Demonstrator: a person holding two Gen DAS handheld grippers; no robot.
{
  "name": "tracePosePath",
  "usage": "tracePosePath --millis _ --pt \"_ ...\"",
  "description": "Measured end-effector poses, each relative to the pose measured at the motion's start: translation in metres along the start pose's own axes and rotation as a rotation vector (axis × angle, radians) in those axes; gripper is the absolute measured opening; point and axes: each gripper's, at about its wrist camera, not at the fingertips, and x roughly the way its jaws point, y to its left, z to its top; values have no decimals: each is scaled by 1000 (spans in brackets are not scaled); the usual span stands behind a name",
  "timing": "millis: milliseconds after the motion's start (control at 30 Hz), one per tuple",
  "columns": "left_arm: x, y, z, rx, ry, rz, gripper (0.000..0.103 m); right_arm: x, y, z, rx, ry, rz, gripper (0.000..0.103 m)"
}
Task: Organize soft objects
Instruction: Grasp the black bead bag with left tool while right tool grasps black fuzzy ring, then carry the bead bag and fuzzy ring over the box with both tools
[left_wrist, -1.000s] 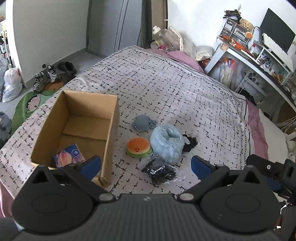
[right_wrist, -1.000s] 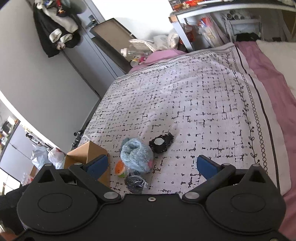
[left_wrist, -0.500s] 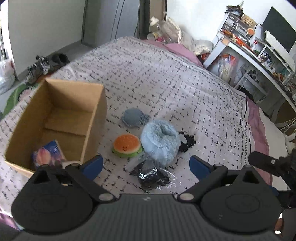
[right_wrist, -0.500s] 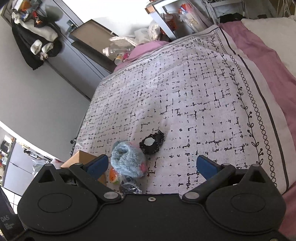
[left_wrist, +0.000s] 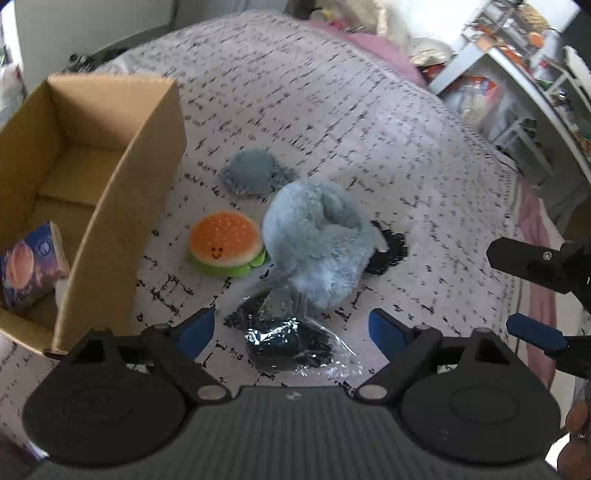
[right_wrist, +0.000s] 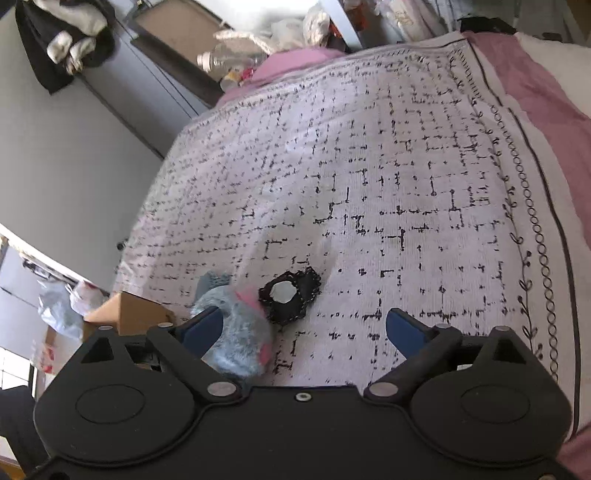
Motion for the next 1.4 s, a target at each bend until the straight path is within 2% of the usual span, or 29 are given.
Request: tracePosePath --millis 133,200,300,433,600,900,967,1000,1067,1133,1167,1200,1233,1300,1400 --pt "15 4 2 -79 35 23 80 19 4 6 -48 50 -24 88" --pt "20 6 1 -114 44 33 65 27 7 11 -79 73 -36 87" --pt "27 13 1 -184 55 40 57 37 13 20 -113 97 -24 87" --pt "30 15 -2 -211 47 55 54 49 21 23 -161 76 -24 86" --pt "34 22 -6 -249 38 45 50 75 23 15 -158 127 -3 78" --pt "42 26 -4 -270 60 31 50 108 23 11 -210 138 -26 79" --pt "45 24 -1 -275 86 47 50 116 26 2 -285 135 -54 79" --pt "47 23 1 -272 96 53 49 117 33 1 -333 140 -83 76" --pt "50 22 6 -265 116 61 49 118 42 1 -380 150 -148 59" --pt "51 24 10 -262 133 67 49 118 44 4 -361 151 -170 37" --pt "52 24 11 -253 137 69 49 117 45 9 -337 158 -174 34" --pt "53 24 11 -245 141 70 48 115 45 15 -301 161 -139 29" --pt "52 24 12 -236 144 68 48 113 45 20 -282 160 -114 29" --pt "53 22 12 -205 149 61 48 113 50 23 -296 150 -129 29" --pt "53 24 9 -181 153 41 48 114 49 14 -295 143 -124 27"
